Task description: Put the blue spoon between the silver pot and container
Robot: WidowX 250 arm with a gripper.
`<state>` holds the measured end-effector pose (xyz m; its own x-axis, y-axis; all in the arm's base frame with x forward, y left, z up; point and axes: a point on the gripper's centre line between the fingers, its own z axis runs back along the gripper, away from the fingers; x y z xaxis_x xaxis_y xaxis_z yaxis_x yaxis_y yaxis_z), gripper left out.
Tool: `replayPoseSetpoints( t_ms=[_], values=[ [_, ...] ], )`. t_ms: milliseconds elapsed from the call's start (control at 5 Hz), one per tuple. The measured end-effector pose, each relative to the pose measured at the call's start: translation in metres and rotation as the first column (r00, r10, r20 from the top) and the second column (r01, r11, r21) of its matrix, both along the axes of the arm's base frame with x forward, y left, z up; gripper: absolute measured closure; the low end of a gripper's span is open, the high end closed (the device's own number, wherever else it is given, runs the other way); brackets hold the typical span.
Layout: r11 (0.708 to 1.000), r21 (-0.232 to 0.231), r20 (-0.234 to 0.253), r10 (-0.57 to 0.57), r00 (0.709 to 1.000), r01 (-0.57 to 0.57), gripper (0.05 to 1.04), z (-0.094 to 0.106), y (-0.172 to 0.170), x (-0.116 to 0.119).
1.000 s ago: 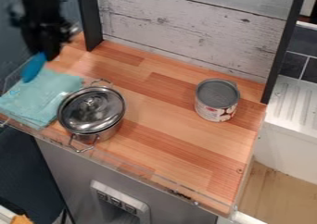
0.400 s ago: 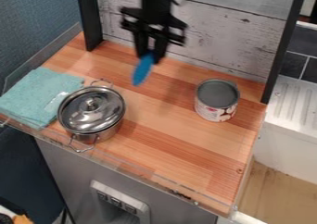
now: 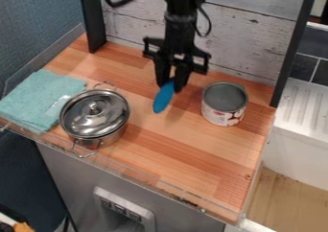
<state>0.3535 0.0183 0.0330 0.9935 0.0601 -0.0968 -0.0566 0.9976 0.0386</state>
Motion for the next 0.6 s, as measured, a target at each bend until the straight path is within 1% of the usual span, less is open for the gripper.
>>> replayPoseSetpoints(
  t_ms=[200,400,600],
  values=[
    [0.999,0.005,-0.014,-0.053,0.998,0.053,0.727,-0.0092,-0.0056,-0.0005],
    [0.998,-0.001,-0.028,-0.069,0.997,0.069,0.675,-0.0181,-0.0066,-0.0029],
    [0.996,-0.003,-0.031,-0.087,0.996,0.087,0.367,-0.0184,-0.0066,-0.0035]
  ],
)
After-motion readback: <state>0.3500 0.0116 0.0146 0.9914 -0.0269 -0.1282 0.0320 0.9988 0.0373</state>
